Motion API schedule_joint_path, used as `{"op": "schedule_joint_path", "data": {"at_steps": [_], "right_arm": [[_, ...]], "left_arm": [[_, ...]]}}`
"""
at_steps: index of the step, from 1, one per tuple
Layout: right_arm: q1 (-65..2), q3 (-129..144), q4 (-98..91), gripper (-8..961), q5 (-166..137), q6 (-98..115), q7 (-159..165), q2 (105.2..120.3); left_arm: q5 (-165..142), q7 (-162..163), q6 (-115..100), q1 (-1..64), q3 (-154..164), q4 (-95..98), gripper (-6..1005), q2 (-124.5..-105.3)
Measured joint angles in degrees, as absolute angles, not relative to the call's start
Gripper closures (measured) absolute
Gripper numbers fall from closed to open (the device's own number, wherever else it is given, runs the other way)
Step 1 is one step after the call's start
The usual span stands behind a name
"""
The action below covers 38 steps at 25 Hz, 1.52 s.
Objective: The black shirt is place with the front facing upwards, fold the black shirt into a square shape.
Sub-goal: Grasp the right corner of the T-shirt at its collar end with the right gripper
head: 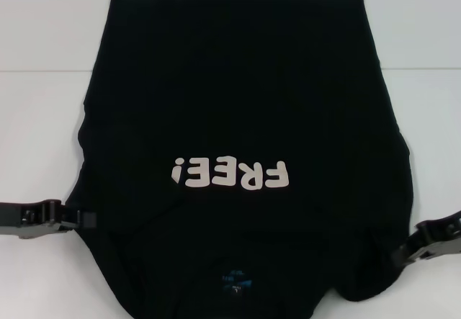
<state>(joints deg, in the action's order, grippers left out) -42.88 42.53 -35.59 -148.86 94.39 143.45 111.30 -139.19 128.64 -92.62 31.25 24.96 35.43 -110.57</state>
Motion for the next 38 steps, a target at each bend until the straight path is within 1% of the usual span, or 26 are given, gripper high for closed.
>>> {"op": "schedule_joint_path", "data": {"at_steps": [4, 6, 9, 13, 17, 27, 38], "right_arm": [[-41.3, 39.0, -35.6, 896, -148.7, 95.3, 141.5, 108.89], [-40.8, 37.7, -35.7, 897, -148.6, 95.6, 140.5, 108.20], [-40.0, 36.1, -36.1, 897, -148.5, 96.3, 138.8, 107.54], [-39.1, 35.2, -36.5, 896, -148.5, 96.4, 136.6, 107.16], [-38.4, 35.1, -36.5, 896, -148.4, 96.5, 135.3, 107.10], [-37.6, 35.4, -36.2, 897, -148.8, 97.4, 132.4, 107.69], [-37.9, 35.6, -36.6, 896, -148.9, 97.1, 131.9, 108.70]], "left_arm": [[-139.0, 129.5, -94.0, 31.0, 25.0, 35.0, 966, -110.56], [-139.0, 129.5, -94.3, 31.0, 25.0, 34.5, 966, -110.57], [-138.9, 129.6, -95.0, 31.1, 24.9, 31.9, 966, -110.46], [-138.9, 129.7, -97.1, 31.0, 24.3, 31.3, 966, -110.45], [-138.8, 129.7, -99.1, 30.9, 24.2, 31.0, 966, -110.21], [-139.8, 130.5, -103.1, 30.8, 24.9, 30.9, 965, -108.47], [-143.4, 130.3, -102.1, 31.4, 24.8, 31.5, 965, -107.99]]}}
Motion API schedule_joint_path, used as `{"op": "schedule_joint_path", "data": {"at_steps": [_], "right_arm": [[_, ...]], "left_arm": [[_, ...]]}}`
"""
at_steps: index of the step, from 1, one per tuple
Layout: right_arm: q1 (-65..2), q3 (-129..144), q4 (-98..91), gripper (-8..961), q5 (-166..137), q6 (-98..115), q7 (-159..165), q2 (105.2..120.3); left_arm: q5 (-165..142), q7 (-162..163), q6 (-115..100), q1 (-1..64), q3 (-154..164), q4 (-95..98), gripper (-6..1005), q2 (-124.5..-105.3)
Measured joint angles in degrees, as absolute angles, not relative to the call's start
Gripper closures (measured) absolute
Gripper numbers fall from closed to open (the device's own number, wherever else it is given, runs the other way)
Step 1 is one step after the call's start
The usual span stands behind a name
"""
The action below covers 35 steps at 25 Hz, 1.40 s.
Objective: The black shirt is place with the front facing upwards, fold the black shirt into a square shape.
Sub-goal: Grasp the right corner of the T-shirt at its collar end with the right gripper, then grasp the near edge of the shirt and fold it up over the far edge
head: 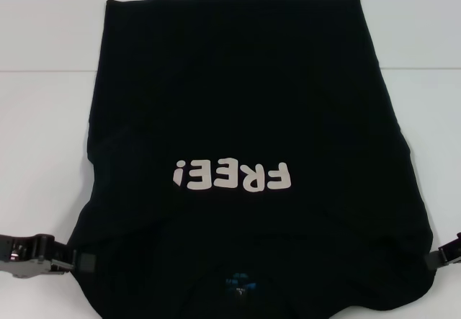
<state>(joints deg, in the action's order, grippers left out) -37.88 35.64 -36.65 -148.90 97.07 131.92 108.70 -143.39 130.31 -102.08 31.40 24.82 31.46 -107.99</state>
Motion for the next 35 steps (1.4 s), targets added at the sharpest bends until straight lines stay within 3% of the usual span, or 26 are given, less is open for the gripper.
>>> {"op": "schedule_joint_path", "data": {"at_steps": [12, 27, 35], "right_arm": [[-38.5, 40.3, -36.8, 897, -150.4, 97.5, 131.6, 108.84], [-35.7, 41.1, -40.9, 896, -156.6, 110.0, 120.4, 107.22], [-35.6, 35.4, -43.3, 827, -156.8, 104.5, 125.2, 106.82]], "left_arm": [[-144.2, 130.0, -102.9, 31.7, 27.4, 31.5, 965, -107.46], [-154.0, 125.7, -112.5, 33.1, 31.0, 31.5, 966, -106.34], [-154.3, 125.8, -111.2, 34.0, 31.1, 31.6, 966, -106.69]]}}
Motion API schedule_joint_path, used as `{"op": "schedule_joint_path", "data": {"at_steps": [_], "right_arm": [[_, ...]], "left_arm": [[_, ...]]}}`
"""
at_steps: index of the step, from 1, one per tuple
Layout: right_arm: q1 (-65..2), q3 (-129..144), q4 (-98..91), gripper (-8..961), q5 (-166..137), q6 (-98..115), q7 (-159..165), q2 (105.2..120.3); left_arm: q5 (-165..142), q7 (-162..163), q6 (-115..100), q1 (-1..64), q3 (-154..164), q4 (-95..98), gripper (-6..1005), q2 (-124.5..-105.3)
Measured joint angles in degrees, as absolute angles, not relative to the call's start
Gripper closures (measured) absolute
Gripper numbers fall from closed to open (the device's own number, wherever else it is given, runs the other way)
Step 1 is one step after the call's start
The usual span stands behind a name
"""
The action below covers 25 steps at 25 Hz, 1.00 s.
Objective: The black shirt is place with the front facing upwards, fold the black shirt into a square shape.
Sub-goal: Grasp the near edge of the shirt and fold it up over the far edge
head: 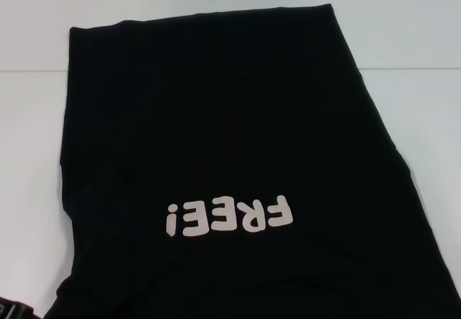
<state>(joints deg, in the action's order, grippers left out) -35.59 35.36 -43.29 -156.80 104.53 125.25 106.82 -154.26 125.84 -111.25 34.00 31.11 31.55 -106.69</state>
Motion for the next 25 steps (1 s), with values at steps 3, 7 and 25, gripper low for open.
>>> {"op": "schedule_joint_path", "data": {"at_steps": [3, 7, 25], "right_arm": [[-36.0, 35.2, -44.4, 801, -156.8, 103.3, 129.2, 106.79], [-37.1, 36.2, -44.5, 767, -157.1, 105.1, 132.3, 107.20], [-36.2, 37.4, -43.7, 298, -158.5, 104.7, 131.5, 109.60]], "left_arm": [[-154.0, 125.8, -110.8, 33.9, 30.8, 31.6, 966, -106.73], [-153.9, 125.5, -110.6, 33.9, 30.3, 31.6, 966, -106.78], [-153.2, 125.3, -109.0, 33.8, 30.3, 31.5, 966, -107.23]]}}
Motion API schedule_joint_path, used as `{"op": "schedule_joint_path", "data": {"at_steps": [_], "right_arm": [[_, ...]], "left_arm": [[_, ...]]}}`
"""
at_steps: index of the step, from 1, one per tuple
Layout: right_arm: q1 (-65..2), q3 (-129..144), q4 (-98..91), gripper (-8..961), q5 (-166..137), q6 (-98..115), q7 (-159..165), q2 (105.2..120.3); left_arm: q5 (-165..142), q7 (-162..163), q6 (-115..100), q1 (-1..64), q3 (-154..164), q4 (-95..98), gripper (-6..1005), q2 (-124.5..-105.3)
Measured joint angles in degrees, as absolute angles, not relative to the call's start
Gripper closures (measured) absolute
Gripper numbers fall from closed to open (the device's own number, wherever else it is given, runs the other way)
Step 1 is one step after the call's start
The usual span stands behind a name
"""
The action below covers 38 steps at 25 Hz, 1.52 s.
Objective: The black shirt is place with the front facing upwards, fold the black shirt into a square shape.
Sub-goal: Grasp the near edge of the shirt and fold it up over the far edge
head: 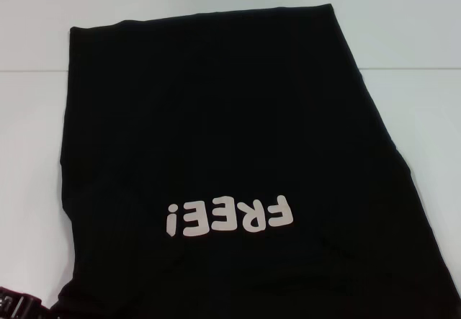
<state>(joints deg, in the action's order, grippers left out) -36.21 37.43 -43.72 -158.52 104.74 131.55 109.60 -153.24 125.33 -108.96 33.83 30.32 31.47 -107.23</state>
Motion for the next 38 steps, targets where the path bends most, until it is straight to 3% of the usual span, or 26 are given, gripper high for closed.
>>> {"op": "schedule_joint_path", "data": {"at_steps": [38], "right_arm": [[-37.2, 39.2, -40.2, 303, -158.7, 100.3, 132.2, 110.47]], "left_arm": [[-153.3, 125.2, -108.5, 34.2, 30.3, 31.5, 966, -107.40]]}}
